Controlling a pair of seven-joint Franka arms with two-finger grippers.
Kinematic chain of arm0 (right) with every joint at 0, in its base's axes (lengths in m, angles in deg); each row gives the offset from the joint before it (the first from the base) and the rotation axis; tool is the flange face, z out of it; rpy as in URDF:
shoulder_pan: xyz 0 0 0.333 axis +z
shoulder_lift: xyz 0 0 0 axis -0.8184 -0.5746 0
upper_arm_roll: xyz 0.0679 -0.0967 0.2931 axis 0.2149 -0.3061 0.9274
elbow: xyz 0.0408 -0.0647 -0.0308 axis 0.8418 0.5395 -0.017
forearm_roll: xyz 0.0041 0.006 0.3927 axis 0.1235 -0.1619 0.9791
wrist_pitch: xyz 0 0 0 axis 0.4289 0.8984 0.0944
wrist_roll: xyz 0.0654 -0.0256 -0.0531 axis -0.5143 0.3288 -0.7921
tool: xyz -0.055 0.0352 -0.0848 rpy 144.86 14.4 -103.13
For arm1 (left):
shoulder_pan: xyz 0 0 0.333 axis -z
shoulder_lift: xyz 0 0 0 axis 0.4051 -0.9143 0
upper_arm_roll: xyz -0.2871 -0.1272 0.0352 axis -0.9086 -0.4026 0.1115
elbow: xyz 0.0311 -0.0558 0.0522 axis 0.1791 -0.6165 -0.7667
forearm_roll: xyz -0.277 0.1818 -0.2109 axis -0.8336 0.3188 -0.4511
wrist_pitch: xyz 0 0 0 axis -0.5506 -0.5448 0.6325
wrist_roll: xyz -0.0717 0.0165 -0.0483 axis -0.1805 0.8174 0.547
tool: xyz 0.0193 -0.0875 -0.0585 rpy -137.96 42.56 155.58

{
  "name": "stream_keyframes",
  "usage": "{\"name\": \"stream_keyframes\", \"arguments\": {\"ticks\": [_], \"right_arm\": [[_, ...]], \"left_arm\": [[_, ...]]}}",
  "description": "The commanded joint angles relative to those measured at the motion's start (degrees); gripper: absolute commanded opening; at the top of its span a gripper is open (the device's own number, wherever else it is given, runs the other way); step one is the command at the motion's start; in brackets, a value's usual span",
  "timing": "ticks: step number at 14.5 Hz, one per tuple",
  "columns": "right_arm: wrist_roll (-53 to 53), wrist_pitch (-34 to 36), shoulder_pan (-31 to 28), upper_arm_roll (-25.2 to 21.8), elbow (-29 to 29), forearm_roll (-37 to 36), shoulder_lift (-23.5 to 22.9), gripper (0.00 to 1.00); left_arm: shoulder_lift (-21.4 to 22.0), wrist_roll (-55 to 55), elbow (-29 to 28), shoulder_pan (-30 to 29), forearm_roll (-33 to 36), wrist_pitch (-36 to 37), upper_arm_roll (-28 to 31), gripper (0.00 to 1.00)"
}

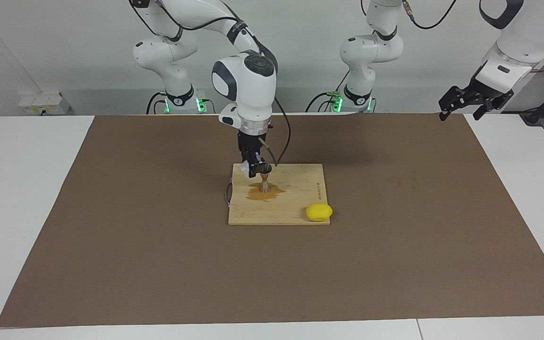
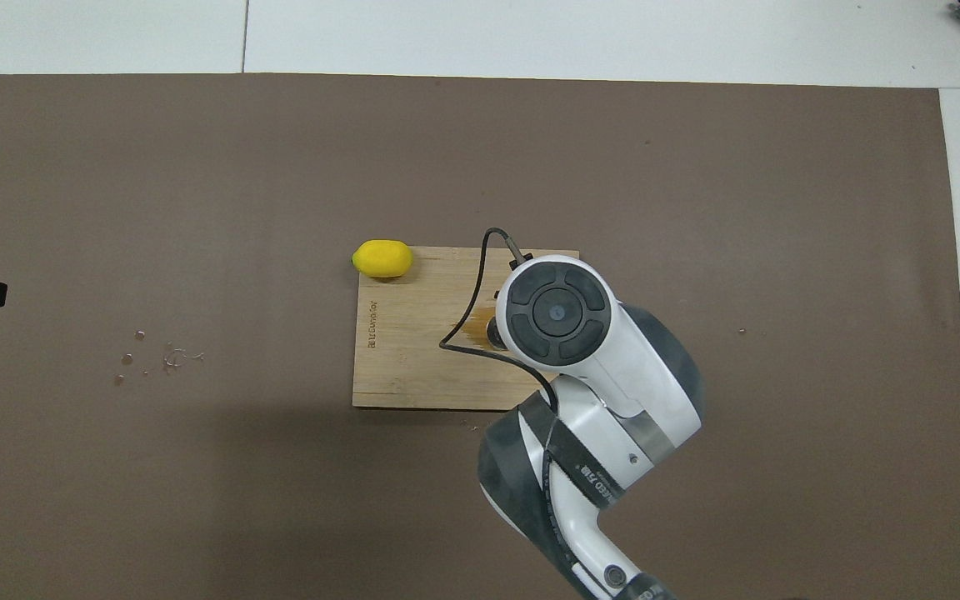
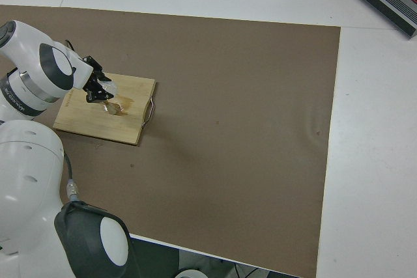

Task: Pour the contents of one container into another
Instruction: 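Tilt the glass cup above the metal cup with the right gripper, then carry the glass cup back beside the cutting board with the right gripper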

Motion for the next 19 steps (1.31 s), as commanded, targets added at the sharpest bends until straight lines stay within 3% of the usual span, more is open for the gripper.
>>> {"name": "stream_keyframes", "arguments": {"ticks": [1,10,16,19], "right_arm": [[-3.7,0.2,-2.3,0.4,1.2,5.0,1.1,0.00],[-17.4,-0.9,-11.5,0.4,4.6,23.9,1.3,0.00],[-37.7,-1.1,-26.1,0.4,11.7,42.5,0.8,0.00],[-47.1,-1.0,-32.4,0.4,15.2,45.9,-0.3,0.00]], "left_arm": [[0.5,3.6,0.0,1.1,-0.5,-2.0,0.4,1.00],[1.2,7.6,-0.7,2.1,-0.6,-1.0,0.3,1.00],[1.2,7.7,-0.6,3.1,-0.6,-0.9,0.3,1.00],[2.2,7.9,-3.0,3.4,-0.6,-3.1,0.2,1.00]]}}
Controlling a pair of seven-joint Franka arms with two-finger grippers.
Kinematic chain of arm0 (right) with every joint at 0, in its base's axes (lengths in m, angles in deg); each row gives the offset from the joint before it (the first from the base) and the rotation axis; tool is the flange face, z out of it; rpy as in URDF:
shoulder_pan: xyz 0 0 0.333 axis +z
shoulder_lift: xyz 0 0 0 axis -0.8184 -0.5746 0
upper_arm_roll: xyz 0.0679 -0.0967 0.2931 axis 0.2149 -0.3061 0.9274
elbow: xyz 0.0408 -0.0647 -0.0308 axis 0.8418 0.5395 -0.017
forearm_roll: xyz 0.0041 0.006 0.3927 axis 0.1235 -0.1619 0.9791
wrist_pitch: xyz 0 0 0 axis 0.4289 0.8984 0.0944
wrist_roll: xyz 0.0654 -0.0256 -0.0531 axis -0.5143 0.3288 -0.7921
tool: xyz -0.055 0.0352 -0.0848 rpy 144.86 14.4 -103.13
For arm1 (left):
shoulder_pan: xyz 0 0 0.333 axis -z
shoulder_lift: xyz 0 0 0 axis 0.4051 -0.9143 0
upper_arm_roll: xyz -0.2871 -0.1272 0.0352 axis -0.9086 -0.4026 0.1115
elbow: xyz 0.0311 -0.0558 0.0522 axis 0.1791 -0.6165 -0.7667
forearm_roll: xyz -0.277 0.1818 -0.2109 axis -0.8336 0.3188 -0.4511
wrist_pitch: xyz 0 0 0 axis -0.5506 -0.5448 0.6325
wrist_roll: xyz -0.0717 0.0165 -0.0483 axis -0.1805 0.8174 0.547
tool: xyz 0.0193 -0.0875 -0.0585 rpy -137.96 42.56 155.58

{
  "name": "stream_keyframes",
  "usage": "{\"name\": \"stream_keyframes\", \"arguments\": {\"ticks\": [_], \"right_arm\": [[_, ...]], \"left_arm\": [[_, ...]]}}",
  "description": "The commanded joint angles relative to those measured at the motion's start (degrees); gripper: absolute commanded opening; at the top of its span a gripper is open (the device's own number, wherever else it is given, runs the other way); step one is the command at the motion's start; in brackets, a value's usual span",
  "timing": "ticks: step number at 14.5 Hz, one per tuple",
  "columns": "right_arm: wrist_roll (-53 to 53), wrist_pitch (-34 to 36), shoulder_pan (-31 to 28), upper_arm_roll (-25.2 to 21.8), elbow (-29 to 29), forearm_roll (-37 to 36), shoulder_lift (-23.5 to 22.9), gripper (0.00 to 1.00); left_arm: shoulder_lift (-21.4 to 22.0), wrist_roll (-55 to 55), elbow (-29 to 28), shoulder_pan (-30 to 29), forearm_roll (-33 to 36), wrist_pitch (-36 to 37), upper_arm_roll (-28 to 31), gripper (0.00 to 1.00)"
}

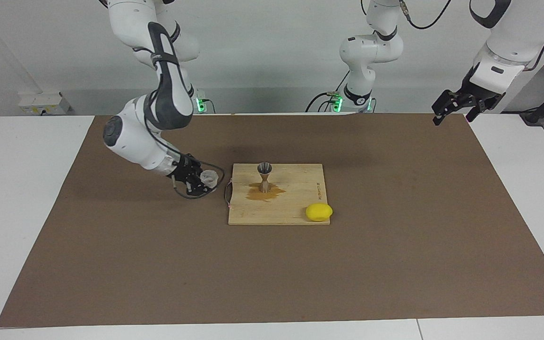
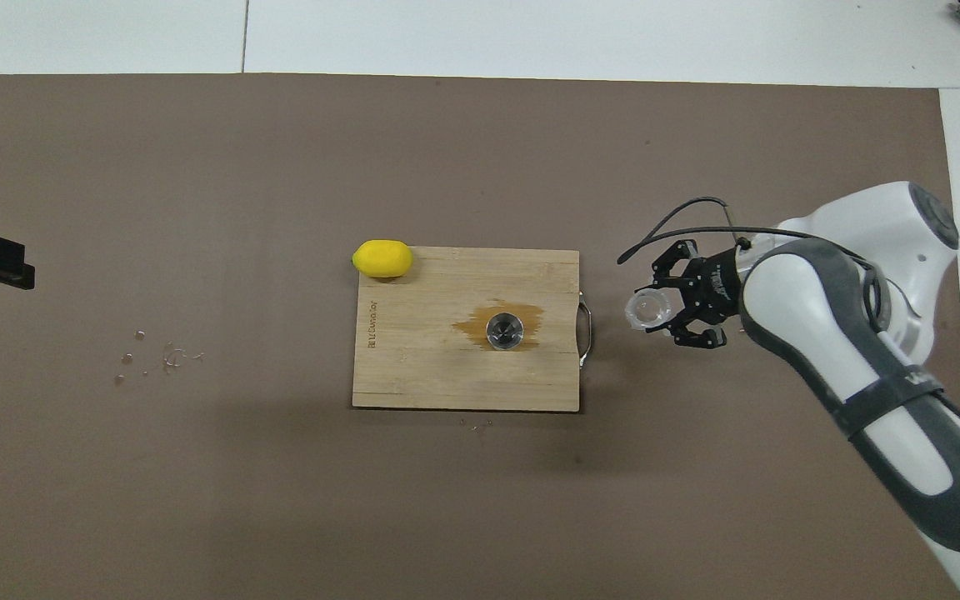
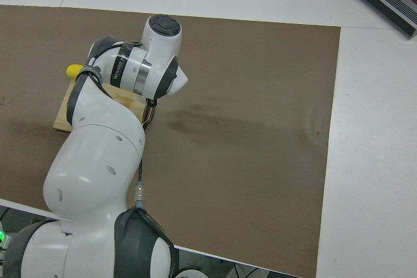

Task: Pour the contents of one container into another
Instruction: 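Carry the glass cup back beside the cutting board with the right gripper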

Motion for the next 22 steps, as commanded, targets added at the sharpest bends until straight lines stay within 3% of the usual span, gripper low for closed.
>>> {"name": "stream_keyframes", "arguments": {"ticks": [1,5,9,10,13,14,18,22], "right_arm": [[-6.9,-0.2,-5.4,0.9,3.0,3.8,-0.9,0.00],[-10.6,0.2,-9.6,0.9,3.0,8.2,-4.4,0.00],[-10.6,-0.7,-12.0,0.8,3.0,9.0,-5.6,0.20],[-10.4,-0.7,-12.1,0.7,3.0,9.0,-5.6,0.30],[-10.3,-1.7,-13.7,0.6,3.5,9.0,-5.5,0.74],[-10.9,-1.9,-13.8,0.5,3.5,8.8,-5.3,1.00],[-10.7,-1.7,-13.9,0.2,4.7,6.8,-3.1,1.00],[-17.1,0.0,-13.0,0.5,4.9,-5.3,0.0,1.00]], "left_arm": [[2.3,0.9,-3.6,1.3,-0.3,-2.4,0.7,1.00],[2.3,1.0,-3.6,1.3,-0.3,-2.5,0.6,1.00],[2.3,0.9,-3.4,1.3,-0.3,-1.6,0.6,1.00],[2.3,0.9,-3.4,1.3,-0.3,-1.4,0.6,1.00],[2.3,0.9,-3.4,1.2,-0.3,-1.3,0.6,1.00],[2.3,0.9,-3.5,1.3,-0.3,-1.3,0.6,1.00],[2.3,0.9,-3.5,1.3,-0.3,-1.3,0.6,1.00],[2.3,0.9,-3.5,1.3,-0.3,-1.3,0.6,1.00]]}}
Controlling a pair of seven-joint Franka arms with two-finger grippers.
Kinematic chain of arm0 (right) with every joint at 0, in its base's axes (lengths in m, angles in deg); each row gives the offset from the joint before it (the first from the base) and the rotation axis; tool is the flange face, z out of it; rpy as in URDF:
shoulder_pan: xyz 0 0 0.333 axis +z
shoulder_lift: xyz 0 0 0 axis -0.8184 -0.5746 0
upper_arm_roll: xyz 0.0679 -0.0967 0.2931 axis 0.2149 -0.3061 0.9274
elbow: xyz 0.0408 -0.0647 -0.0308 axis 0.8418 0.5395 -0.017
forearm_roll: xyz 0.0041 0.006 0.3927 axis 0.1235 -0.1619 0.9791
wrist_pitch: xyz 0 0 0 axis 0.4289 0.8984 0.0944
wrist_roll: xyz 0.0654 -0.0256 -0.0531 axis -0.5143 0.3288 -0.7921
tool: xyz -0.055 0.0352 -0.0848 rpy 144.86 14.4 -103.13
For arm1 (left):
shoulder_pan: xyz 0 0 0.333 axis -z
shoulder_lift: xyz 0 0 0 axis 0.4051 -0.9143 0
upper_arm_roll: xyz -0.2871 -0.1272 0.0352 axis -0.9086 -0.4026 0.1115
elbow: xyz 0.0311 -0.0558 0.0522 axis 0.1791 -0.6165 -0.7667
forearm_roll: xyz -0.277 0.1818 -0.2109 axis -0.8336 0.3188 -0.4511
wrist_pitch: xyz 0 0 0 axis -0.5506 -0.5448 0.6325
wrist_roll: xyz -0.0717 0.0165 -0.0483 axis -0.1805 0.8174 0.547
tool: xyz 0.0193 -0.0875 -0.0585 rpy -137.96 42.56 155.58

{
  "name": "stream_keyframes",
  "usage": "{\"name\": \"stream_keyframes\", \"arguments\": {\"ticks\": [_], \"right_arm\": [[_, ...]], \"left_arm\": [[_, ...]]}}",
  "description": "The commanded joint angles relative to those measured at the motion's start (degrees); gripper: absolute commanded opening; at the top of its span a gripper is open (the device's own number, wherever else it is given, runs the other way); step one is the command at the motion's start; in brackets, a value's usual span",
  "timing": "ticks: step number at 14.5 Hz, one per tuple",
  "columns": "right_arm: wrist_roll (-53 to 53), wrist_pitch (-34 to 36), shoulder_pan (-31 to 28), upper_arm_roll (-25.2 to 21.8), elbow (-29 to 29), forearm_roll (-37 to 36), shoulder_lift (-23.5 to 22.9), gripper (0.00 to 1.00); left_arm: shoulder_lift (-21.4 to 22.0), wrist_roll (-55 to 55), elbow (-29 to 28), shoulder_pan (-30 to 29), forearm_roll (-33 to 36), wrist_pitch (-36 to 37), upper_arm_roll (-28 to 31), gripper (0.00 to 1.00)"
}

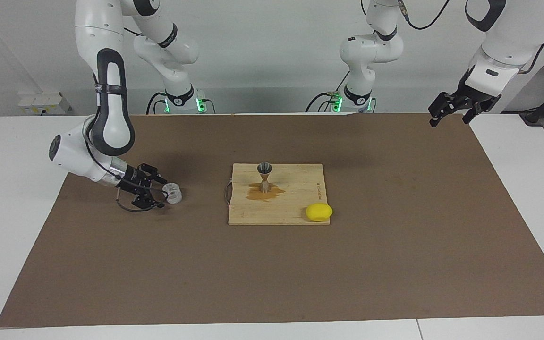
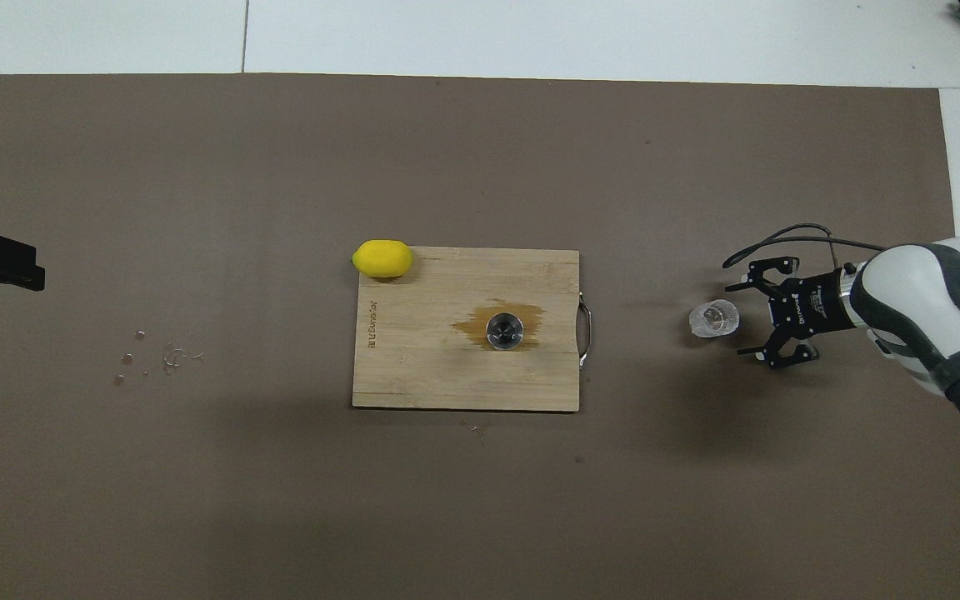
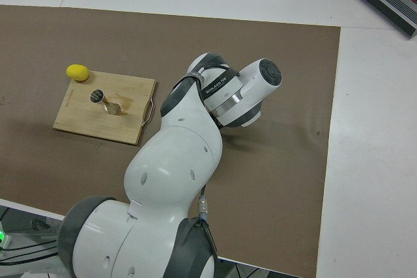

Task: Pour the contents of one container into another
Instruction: 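Carry the glass cup back beside the cutting board with the right gripper, then set the glass cup down and open the right gripper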

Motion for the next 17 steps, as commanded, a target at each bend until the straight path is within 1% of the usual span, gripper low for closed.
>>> {"name": "stream_keyframes", "arguments": {"ticks": [1,5,7,8,9,11,12,15,16,17], "right_arm": [[-7.4,1.5,0.1,0.6,1.9,-6.9,4.3,1.00],[-24.4,1.9,0.8,0.6,0.9,-15.3,6.5,1.00],[-29.2,2.9,0.9,1.0,-0.7,-19.4,7.2,1.00],[-30.1,3.7,1.6,1.1,-2.0,-21.8,7.2,1.00],[-30.4,4.3,3.6,1.0,-3.2,-24.3,7.5,1.00],[-30.4,4.4,6.5,1.1,-3.9,-30.5,9.3,1.00],[-30.4,4.4,8.5,1.0,-3.9,-31.1,10.4,1.00],[-30.5,4.4,11.0,1.0,-4.2,-31.2,15.0,1.00],[-30.7,4.5,11.4,1.1,-4.7,-31.3,16.5,1.00],[-30.9,6.2,11.4,1.0,-6.5,-31.3,17.7,1.00]], "left_arm": [[1.9,0.8,-2.1,1.1,-0.3,-0.2,0.7,1.00],[1.9,0.8,-2.1,1.1,-0.3,0.3,0.5,1.00],[1.9,0.7,-2.1,1.1,-0.3,0.3,0.5,1.00],[1.9,0.7,-2.1,1.1,-0.3,0.2,0.5,1.00],[1.9,0.8,-2.1,1.1,-0.3,0.2,0.5,1.00],[1.9,0.8,-2.1,1.1,-0.3,0.2,0.5,1.00],[1.9,0.7,-2.1,1.1,-0.3,0.2,0.5,1.00],[2.0,0.8,-2.1,1.0,-0.3,0.1,0.5,1.00],[2.0,0.8,-2.1,1.0,-0.3,0.1,0.5,1.00],[2.0,0.8,-2.1,1.0,-0.3,0.1,0.5,1.00]]}}
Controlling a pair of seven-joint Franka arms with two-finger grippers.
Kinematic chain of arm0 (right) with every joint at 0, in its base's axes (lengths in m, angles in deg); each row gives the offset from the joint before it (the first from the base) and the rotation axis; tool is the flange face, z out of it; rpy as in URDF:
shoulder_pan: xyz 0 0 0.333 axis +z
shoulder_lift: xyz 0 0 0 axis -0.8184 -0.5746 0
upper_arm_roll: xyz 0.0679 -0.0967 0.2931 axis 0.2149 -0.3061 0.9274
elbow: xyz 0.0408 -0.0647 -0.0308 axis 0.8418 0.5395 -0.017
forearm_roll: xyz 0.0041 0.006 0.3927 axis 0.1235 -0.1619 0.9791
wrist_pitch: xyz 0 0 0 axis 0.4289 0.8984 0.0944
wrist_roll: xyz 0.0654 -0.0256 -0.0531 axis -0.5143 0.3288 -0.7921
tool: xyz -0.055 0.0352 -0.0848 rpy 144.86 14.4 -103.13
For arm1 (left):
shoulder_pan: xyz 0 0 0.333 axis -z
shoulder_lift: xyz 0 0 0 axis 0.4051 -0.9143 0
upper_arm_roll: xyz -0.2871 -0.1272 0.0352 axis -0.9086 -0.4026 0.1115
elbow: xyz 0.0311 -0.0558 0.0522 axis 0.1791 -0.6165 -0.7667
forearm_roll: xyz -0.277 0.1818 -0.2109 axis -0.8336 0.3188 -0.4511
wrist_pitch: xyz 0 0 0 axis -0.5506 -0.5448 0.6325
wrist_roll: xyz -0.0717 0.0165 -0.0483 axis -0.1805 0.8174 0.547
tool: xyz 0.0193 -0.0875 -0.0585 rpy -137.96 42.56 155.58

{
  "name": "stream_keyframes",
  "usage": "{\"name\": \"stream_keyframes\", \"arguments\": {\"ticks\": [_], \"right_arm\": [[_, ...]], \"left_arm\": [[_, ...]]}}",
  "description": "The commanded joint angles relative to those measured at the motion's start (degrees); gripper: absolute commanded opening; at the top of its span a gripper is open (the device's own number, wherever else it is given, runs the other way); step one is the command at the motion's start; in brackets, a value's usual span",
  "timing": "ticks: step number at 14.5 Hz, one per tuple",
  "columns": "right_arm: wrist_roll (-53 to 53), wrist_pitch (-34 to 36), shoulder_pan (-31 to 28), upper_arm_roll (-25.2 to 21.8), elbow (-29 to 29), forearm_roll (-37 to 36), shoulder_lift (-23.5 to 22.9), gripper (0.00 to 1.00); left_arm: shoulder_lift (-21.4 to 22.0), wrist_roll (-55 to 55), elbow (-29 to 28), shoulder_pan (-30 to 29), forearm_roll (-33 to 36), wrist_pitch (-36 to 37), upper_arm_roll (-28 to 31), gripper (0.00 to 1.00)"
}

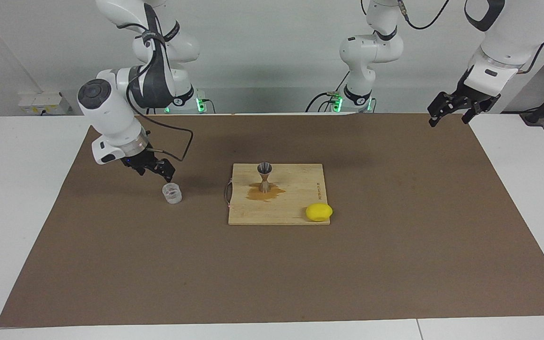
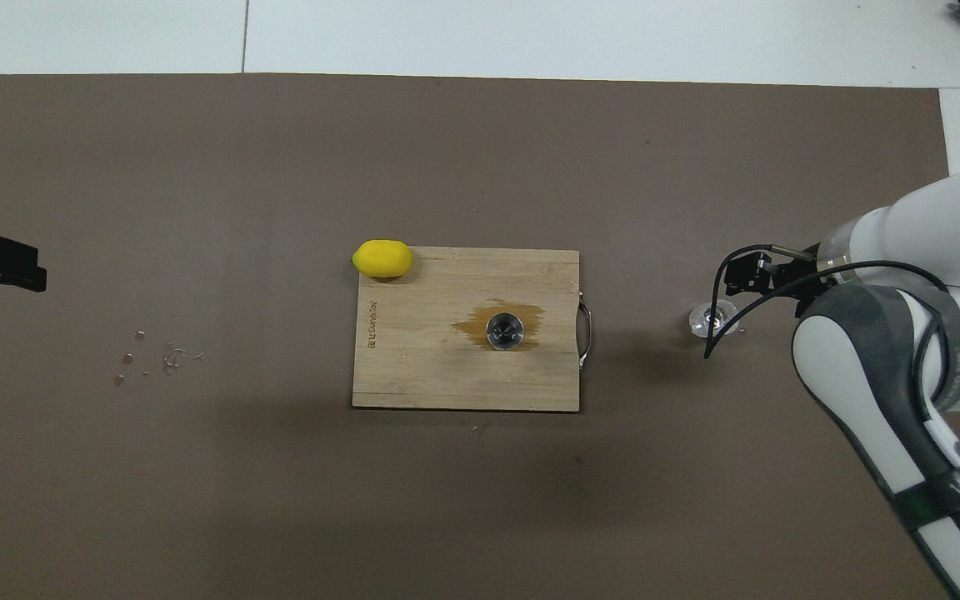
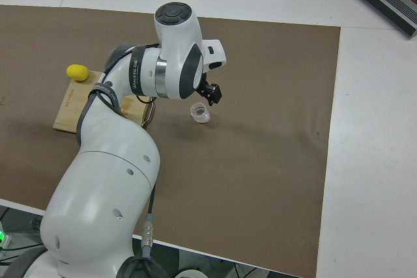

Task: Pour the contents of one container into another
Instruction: 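Set the glass cup down and open the right gripper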

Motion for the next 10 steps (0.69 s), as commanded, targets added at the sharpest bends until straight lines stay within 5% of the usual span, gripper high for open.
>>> {"name": "stream_keyframes", "arguments": {"ticks": [1,4,10], "right_arm": [[-1.9,5.9,-0.4,-0.1,-4.6,-1.0,3.5,1.00],[-4.5,14.3,-1.1,-0.1,-15.0,-1.0,2.8,1.00],[-11.4,22.2,-1.6,-0.2,-25.7,-6.2,0.9,1.00]], "left_arm": [[2.0,0.8,-2.1,0.9,-0.3,0.0,0.7,1.00],[2.0,0.8,-2.1,0.9,-0.3,0.0,0.7,1.00],[2.0,0.9,-2.0,1.0,-0.3,0.0,0.7,1.00]]}}
